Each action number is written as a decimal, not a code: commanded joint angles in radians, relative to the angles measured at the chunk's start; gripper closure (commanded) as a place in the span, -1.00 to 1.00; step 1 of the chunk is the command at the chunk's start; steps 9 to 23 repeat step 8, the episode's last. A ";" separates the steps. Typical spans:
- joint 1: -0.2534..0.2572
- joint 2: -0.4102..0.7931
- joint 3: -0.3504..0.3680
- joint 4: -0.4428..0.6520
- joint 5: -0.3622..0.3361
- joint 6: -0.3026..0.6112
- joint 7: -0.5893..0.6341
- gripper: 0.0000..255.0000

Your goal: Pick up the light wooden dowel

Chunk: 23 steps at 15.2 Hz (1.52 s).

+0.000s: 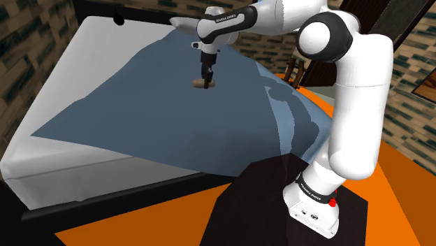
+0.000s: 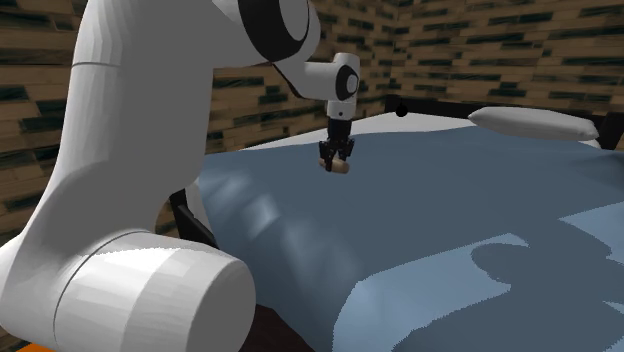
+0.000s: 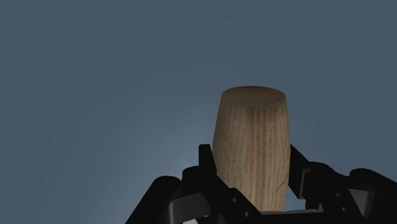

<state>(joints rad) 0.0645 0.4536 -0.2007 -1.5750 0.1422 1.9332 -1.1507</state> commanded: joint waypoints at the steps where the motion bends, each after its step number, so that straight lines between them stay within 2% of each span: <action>1: 0.000 -0.011 -0.001 0.012 -0.003 -0.022 0.002 1.00; 6: 0.000 -0.028 -0.004 0.054 -0.008 -0.081 0.008 1.00; 23: 0.000 -0.029 -0.004 0.055 -0.008 -0.083 0.008 1.00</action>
